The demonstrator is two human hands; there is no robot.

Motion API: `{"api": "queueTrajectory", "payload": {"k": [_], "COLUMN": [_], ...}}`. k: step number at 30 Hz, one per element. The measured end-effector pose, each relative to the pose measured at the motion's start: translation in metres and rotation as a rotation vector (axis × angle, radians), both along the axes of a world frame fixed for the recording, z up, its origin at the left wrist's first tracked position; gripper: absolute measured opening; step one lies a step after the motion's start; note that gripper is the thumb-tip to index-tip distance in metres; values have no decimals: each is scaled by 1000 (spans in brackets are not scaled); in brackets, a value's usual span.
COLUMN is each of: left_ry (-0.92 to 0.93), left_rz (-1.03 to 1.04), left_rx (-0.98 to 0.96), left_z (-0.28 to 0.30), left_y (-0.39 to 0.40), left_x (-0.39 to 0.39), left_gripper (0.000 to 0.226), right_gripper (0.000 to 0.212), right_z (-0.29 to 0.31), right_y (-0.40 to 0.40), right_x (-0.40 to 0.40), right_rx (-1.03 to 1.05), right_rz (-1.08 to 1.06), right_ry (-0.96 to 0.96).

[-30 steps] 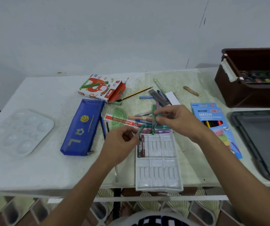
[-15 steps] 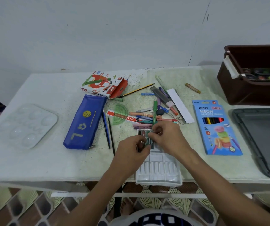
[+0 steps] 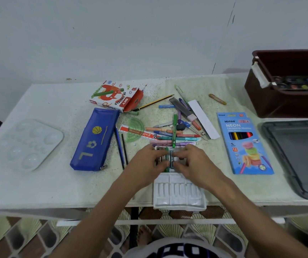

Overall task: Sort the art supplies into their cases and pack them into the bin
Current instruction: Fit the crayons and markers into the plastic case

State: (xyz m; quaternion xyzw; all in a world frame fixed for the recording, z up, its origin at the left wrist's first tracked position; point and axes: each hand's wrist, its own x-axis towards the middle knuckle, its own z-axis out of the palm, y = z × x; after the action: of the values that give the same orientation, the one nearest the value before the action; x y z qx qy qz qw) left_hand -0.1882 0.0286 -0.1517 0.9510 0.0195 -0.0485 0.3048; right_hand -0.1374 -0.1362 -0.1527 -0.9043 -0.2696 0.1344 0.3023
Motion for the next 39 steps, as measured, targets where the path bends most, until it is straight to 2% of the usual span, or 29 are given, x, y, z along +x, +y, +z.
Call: {"api": "queueTrajectory", "payload": {"k": [8, 12, 14, 17, 19, 21, 26, 33, 37, 39], "left_ry": [25, 51, 11, -96, -112, -90, -44, -80, -120, -128], "left_rz": [-8, -52, -62, 105, 158, 122, 61, 102, 166, 183], "left_rx": [65, 51, 29, 30, 89, 159, 258, 215, 130, 98], "left_z": [-7, -6, 0, 4, 2, -1, -6, -1, -2, -3], "left_y": [3, 8, 14, 31, 44, 52, 55, 54, 51, 47], "left_x": [9, 18, 24, 47, 64, 78, 89, 79, 66, 58], "left_gripper": [42, 41, 36, 29, 32, 35, 30, 22, 20, 19], "right_gripper": [21, 21, 23, 23, 22, 23, 20, 20, 7, 8], "right_z": [-10, -4, 2, 8, 6, 1, -1, 9, 8, 8], "right_y": [3, 1, -5, -16, -22, -26, -30, -24, -23, -24], "right_x": [-1, 5, 14, 43, 66, 83, 98, 112, 122, 122], "right_rx": [-80, -55, 17, 44, -22, -106, -177, -360, -289, -241], "right_rz": [34, 49, -7, -157, -211, -221, -139, 32, 36, 29], "right_ry": [-80, -40, -22, -98, -134, -125, -101, -70, 12, 51]}}
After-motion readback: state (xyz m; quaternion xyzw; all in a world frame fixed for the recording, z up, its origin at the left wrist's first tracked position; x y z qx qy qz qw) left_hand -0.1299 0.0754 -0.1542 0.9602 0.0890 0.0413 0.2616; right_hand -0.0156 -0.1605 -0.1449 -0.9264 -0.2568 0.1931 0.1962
